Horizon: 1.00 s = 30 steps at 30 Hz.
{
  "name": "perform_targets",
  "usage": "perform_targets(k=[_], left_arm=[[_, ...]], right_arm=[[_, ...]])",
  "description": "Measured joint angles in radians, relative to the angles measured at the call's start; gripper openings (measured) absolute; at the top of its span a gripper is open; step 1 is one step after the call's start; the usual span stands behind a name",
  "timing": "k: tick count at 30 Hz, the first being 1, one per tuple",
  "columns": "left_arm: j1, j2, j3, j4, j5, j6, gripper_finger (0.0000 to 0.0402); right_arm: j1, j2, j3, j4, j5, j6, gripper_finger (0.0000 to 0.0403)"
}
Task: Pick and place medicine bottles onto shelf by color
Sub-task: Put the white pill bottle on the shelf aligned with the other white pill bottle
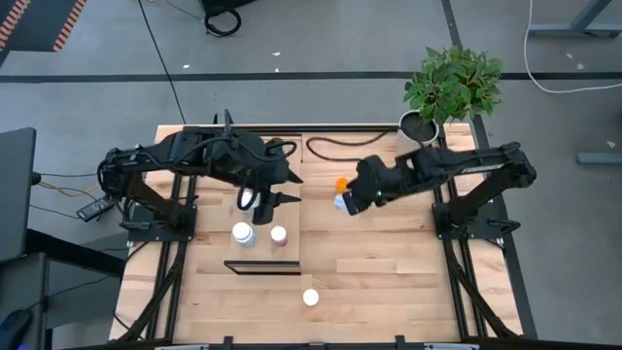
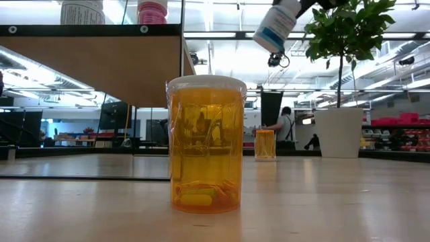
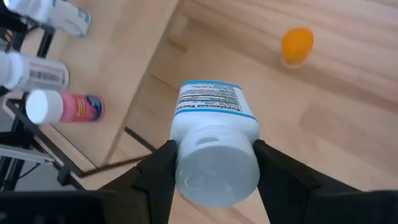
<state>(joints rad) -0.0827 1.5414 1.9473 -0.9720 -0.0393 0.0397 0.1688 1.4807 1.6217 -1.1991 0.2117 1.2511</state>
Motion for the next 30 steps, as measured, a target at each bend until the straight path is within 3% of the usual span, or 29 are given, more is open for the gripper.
perform_targets(k=[7,14,21,30], left_arm=[[0.001,0.087,-0.007,0.014,-0.112,0.025,0.0281],[0.003,0.182,-0.008,0.078,-0.128,0.059,0.0342],[0.007,0.240,-0.008,0.104,-0.217,0.130,0.0346],[0.064,0.240,-0.008,0.104,-0.238,0.130,0.0346]], right_arm=[[-0.080,0.000,0.045,0.005,-0.049,-0.066,0.0198],[-0.116,0.000,0.092,0.092,-0.060,-0.086,0.0198],[-0.123,0.000,0.092,0.100,-0.091,-0.086,0.0198],[-0.120,0.000,0.092,0.108,-0.103,-0.055,0.0198]])
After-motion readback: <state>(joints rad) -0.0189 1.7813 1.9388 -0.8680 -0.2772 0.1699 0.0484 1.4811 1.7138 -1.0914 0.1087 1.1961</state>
